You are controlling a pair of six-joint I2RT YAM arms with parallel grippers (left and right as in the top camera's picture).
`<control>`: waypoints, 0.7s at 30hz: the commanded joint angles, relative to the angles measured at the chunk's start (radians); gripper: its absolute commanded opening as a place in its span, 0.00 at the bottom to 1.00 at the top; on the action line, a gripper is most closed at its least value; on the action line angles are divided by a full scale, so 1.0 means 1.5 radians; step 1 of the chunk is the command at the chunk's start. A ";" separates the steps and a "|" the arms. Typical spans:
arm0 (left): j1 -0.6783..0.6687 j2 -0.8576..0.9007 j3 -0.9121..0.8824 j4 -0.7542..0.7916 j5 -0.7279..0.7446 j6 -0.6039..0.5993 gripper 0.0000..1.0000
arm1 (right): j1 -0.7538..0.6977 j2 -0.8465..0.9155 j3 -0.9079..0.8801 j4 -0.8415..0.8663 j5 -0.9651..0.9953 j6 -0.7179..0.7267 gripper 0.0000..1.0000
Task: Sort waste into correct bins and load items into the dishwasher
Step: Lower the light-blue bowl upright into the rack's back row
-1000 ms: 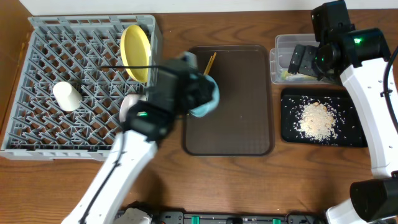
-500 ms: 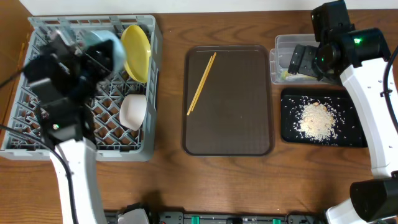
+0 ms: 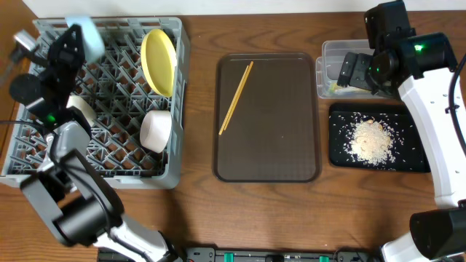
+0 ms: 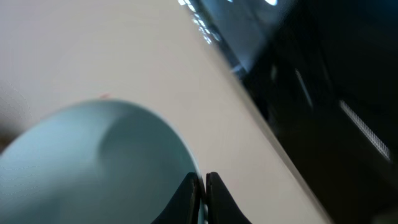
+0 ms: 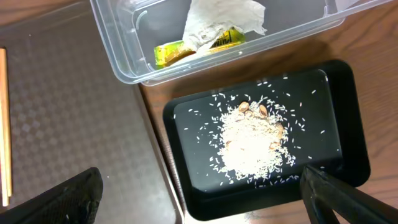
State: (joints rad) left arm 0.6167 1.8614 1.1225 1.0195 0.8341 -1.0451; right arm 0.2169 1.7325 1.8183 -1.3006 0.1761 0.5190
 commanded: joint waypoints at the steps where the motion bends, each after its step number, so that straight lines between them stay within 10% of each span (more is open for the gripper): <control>1: 0.006 0.059 0.009 0.013 -0.027 -0.056 0.08 | -0.001 -0.007 0.003 -0.001 0.007 0.005 0.99; 21: -0.021 0.129 0.031 0.082 0.003 -0.082 0.09 | 0.000 -0.007 0.003 -0.001 0.007 0.005 0.99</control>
State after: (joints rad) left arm 0.6109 2.0426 1.1275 1.1252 0.8131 -1.1496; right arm 0.2169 1.7325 1.8183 -1.3010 0.1764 0.5190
